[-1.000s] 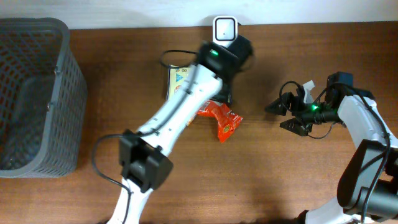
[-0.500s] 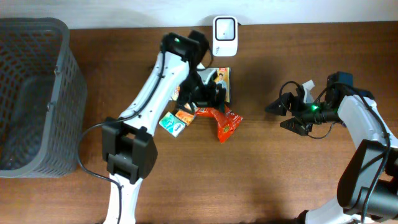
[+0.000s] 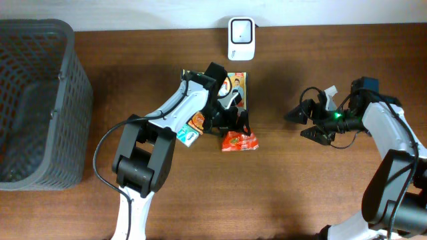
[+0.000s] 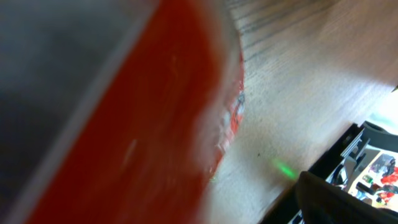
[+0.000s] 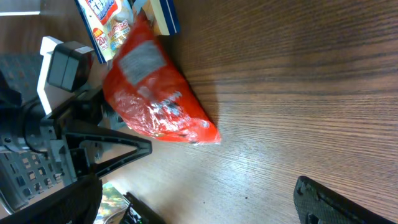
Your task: Scan the item barcode
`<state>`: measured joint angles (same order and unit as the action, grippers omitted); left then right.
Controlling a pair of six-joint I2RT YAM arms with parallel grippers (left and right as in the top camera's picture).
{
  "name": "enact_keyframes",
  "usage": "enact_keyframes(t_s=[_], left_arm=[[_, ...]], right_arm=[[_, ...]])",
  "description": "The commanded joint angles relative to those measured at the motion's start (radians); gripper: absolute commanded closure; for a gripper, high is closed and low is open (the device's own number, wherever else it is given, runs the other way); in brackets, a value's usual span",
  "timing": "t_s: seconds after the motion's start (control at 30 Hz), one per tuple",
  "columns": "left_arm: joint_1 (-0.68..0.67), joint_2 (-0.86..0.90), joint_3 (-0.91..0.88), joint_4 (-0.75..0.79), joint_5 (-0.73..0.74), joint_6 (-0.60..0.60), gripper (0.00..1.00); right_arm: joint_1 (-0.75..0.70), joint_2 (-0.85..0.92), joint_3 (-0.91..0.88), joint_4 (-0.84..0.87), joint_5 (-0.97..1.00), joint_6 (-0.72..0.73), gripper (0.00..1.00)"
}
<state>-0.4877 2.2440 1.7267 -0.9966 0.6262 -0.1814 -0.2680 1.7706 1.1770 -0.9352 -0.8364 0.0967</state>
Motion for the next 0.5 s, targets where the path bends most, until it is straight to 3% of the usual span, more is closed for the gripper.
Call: enact_keyframes(t_s=[0.0,0.37,0.47], left_arm=[[0.004,-0.015,-0.008,0.041,0.021,-0.009,0.1],[0.006,-0.027,0.018,0.045,-0.05,-0.007,0.96],[0.006,-0.061,0.075,-0.02,-0.188,-0.008,1.0]], right_arm=[[-0.003,0.003,0.018,0.0,0.003,-0.015,0.02],[-0.003,0.003,0.018,0.004,0.003,-0.015,0.02],[-0.003,0.003,0.018,0.005,0.003,-0.015,0.02]])
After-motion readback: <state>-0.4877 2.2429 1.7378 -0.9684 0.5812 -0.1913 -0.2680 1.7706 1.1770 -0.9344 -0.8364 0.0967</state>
